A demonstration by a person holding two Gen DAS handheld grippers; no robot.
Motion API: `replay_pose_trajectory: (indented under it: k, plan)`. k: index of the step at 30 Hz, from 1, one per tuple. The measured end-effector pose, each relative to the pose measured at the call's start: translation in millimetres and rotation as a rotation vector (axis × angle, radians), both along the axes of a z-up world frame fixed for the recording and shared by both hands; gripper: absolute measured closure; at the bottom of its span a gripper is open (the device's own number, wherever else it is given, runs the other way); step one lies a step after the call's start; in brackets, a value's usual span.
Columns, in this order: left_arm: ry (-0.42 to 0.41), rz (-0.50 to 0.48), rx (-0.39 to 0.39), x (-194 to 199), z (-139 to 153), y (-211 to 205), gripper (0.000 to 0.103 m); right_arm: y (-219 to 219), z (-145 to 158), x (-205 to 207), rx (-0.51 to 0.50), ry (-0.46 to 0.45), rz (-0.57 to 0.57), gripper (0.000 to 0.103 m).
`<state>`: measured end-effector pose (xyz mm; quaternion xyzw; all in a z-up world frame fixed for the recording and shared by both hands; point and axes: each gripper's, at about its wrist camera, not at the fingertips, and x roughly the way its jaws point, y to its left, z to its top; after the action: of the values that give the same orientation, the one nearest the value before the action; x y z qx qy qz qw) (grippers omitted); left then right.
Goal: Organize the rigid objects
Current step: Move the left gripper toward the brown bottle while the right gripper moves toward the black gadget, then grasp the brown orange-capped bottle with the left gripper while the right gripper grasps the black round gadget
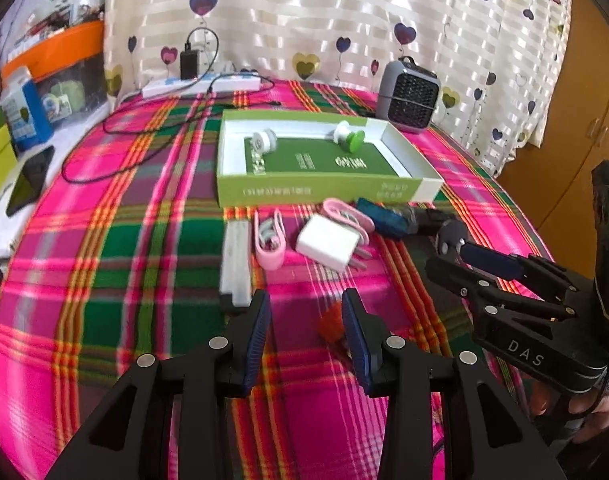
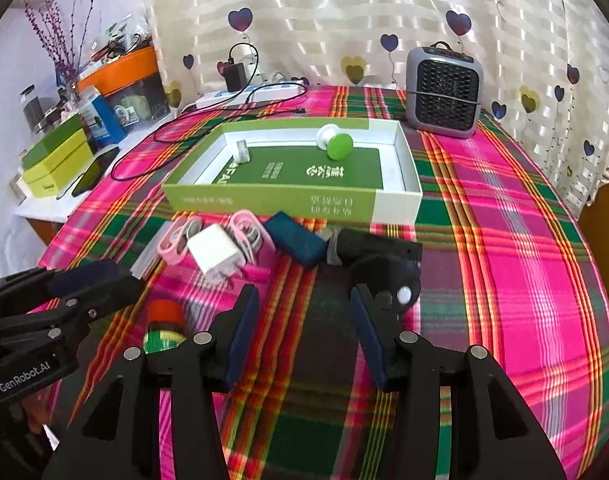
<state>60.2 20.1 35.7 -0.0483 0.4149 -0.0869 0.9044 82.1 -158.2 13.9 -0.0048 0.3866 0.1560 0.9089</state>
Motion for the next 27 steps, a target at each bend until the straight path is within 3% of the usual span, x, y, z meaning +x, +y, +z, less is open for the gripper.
replay_pose_trajectory:
  k: [3, 27]
  plan:
    - [0.004, -0.004, -0.024, -4.9, -2.2, -4.8, 0.067, -2.4, -3.2, -5.0, 0.006, 0.003, -0.001, 0.054]
    - [0.054, -0.003, 0.025, -4.5, -18.4, -45.0, 0.066, -31.3, -14.8, -12.7, 0.049, 0.024, -0.03, 0.054]
